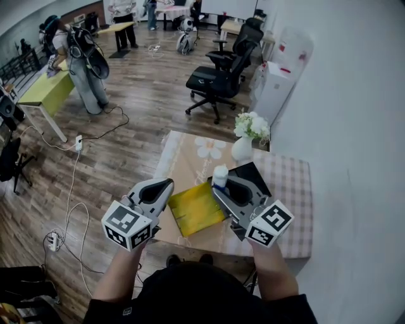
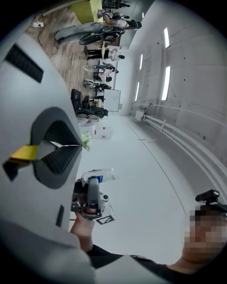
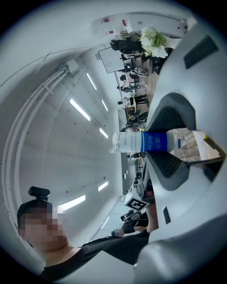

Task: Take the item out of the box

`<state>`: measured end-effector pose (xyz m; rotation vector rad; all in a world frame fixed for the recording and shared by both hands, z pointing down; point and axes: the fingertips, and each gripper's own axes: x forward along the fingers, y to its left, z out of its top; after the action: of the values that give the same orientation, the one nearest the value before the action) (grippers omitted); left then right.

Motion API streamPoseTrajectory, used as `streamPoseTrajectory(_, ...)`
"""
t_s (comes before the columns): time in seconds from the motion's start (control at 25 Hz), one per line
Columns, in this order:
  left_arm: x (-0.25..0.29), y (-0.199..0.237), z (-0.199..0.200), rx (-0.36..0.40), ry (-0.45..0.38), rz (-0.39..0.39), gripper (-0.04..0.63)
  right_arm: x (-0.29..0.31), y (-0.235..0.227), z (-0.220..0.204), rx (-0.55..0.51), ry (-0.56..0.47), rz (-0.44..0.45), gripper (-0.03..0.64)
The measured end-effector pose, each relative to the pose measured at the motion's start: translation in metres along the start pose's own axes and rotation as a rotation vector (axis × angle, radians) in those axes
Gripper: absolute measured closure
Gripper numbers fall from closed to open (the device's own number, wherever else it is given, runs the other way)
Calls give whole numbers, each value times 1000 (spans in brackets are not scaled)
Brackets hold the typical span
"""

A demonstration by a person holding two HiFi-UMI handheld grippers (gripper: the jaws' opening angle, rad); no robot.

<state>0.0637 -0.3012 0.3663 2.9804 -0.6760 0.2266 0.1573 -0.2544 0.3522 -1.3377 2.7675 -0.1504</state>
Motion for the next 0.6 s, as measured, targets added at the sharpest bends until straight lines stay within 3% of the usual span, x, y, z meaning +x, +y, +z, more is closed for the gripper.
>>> streamPoseTrajectory(0.2,16,-1,18,90,5,-46,581,20,9,26,-153,8,28,481)
streamPoseTrajectory(0.4,15,9,28,37,-55,33,580,21,7,36,-96,-74,-14,482)
streamPoseTrajectory(0.6,14,2,25,45,-55,42,580,12,1,28,-57,-84,-36,482)
